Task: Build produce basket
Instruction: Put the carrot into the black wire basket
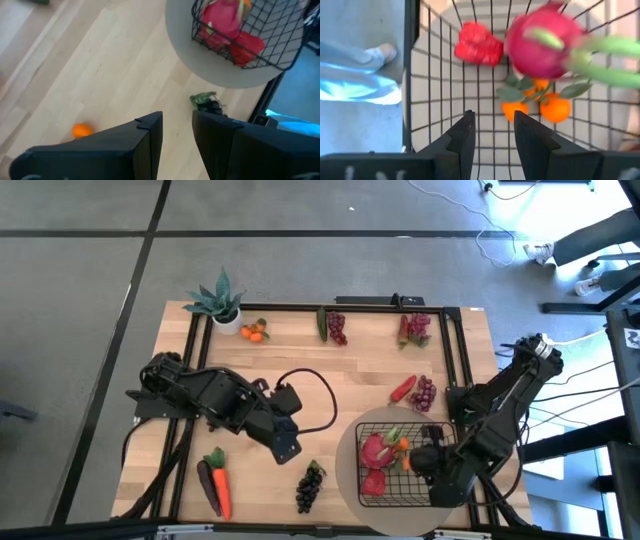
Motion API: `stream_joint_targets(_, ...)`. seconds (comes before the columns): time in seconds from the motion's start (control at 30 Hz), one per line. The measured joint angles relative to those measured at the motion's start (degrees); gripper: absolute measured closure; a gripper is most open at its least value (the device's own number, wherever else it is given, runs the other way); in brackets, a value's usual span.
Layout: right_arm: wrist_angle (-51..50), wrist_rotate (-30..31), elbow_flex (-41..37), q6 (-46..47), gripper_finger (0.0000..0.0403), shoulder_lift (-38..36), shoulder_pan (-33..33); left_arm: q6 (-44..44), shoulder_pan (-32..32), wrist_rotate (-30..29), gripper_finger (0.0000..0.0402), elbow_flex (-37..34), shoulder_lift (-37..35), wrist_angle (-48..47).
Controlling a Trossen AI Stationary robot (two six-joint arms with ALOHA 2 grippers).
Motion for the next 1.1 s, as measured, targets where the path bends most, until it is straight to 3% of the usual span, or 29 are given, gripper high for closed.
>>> stream_joint_targets(0.33,-5.0,3.5,9.1,-3.6,0.0283,0.0,0.0,-9.8,-2.4,1.3,0.0308,-3.6,0.0,0.1)
stream_joint_targets(0.7,-6.5,8.0,16.2,-12.2,0.0283,-0.1,-0.1,-37.9,-9.6,2.7,0.0308,-13.1,0.0,0.1)
stream_joint_targets(1.1,-5.2,16.6,21.1,-18.2,0.0283,-0.1,-0.4,-66.9,-21.6,5.2,0.0308,-27.1,0.0,2.2)
